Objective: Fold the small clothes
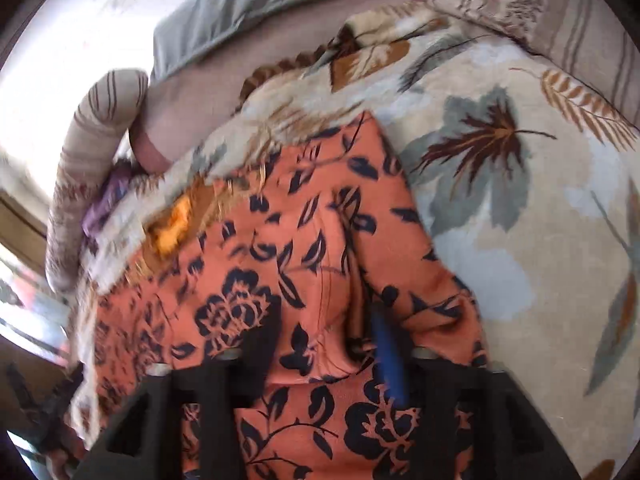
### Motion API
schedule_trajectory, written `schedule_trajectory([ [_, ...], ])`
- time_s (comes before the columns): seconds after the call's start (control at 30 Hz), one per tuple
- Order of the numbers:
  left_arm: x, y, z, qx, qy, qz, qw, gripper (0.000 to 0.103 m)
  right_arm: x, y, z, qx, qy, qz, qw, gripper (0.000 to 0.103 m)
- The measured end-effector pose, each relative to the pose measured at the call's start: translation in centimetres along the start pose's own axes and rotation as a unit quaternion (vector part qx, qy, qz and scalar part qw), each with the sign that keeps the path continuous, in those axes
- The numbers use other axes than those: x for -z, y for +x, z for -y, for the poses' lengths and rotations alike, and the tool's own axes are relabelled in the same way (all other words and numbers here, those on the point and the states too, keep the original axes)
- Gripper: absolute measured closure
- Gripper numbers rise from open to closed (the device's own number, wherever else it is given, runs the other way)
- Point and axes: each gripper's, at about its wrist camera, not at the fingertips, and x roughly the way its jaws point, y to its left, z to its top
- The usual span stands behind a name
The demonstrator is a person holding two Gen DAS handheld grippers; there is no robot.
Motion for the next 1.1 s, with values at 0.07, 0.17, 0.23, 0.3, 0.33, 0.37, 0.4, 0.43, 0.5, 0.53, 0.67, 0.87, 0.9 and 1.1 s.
schedule_trajectory([
  [0.07, 0.6, 2.5, 0.3, -0.022, 0.009, -0.045, 0.9987, 0.023, -1.0, -1.7, -0.4, -0.007, -0.002, 0.028, 1.0, 0.041],
  [0.17, 1.0, 2.4, 0.1, -0.023, 0.006, -0.025, 0.9994, 0.021, -2.8, -2.2, -1.7, -0.091, -0.011, 0.02, 0.996, 0.032],
  [0.23, 0.8, 2.5, -0.1, -0.021, 0.002, -0.027, 0.9994, 0.02, -3.7, -0.7, -1.7, -0.147, -0.021, -0.023, 0.989, 0.028],
  [0.3, 0.7, 2.6, -0.1, -0.021, 0.003, -0.029, 0.9993, 0.02, -4.0, 3.2, -1.4, -0.15, -0.022, -0.077, 0.985, 0.028],
  [0.33, 0.6, 2.5, -0.1, -0.019, 0.004, -0.03, 0.9993, 0.02, -3.9, 5.7, -0.2, -0.133, 0.0, -0.115, 0.984, 0.032],
  [0.37, 0.5, 2.3, -0.2, -0.018, 0.003, -0.034, 0.9993, 0.02, -4.0, 6.7, 0.8, -0.144, 0.032, -0.115, 0.982, 0.034],
  [0.4, 0.4, 1.9, -0.4, -0.016, -0.001, -0.035, 0.9993, 0.02, -4.3, 6.0, 1.1, -0.158, 0.052, -0.096, 0.981, 0.034],
  [0.43, 0.2, 1.3, -0.6, -0.008, -0.011, -0.024, 0.9996, 0.02, -4.7, 5.0, 0.7, -0.162, 0.051, -0.085, 0.982, 0.032],
  [0.5, -0.4, 0.3, -0.6, 0.014, -0.024, 0.007, 0.9996, 0.02, -5.1, 3.4, -0.5, -0.192, 0.019, -0.056, 0.98, 0.027],
  [0.53, -0.8, 0.5, -0.4, 0.016, -0.024, 0.01, 0.9995, 0.02, -5.4, 3.5, -0.9, -0.201, 0.005, -0.054, 0.978, 0.022],
  [0.67, -2.3, 4.3, -0.9, 0.01, -0.063, -0.066, 0.9958, 0.02, -5.4, 6.9, 1.4, -0.154, 0.036, -0.083, 0.984, 0.023],
  [0.87, -6.1, 4.1, -0.4, 0.016, -0.045, -0.026, 0.9985, 0.02, -5.4, 6.2, 0.0, -0.147, -0.022, -0.079, 0.986, 0.022],
  [0.9, -6.4, 5.1, 0.1, -0.011, -0.013, -0.034, 0.9993, 0.02, -5.4, 6.5, -0.2, -0.155, -0.011, -0.072, 0.985, 0.022],
  [1.1, -7.8, 7.5, -4.8, -0.061, -0.108, -0.048, 0.9912, 0.016, -4.8, 5.0, 0.4, -0.151, -0.009, -0.077, 0.986, 0.022],
])
